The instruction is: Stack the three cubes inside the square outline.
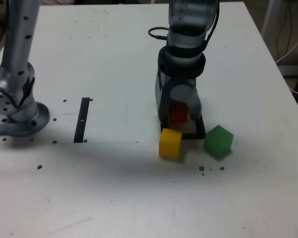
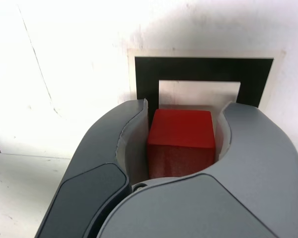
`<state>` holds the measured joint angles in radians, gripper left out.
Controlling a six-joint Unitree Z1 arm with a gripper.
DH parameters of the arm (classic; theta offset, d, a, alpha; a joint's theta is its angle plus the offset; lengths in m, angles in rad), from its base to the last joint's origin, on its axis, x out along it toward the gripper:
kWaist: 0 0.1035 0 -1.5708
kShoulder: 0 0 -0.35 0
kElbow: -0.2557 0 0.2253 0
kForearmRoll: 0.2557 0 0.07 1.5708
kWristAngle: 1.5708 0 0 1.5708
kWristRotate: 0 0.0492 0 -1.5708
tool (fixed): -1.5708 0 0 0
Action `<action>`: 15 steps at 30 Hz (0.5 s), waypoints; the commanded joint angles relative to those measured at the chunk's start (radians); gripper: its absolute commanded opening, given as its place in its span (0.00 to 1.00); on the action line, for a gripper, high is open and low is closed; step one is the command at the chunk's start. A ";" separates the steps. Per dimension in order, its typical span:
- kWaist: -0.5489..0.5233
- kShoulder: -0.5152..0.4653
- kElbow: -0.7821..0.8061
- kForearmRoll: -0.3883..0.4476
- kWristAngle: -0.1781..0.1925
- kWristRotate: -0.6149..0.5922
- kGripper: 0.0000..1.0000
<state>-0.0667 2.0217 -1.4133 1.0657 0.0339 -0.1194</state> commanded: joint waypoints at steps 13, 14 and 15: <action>0.010 0.006 0.028 -0.039 0.017 0.000 0.34; 0.010 0.006 0.028 -0.040 0.017 0.001 0.36; 0.010 0.006 0.029 -0.040 0.017 0.001 0.36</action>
<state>-0.0587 2.0284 -1.3847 1.0272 0.0491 -0.1194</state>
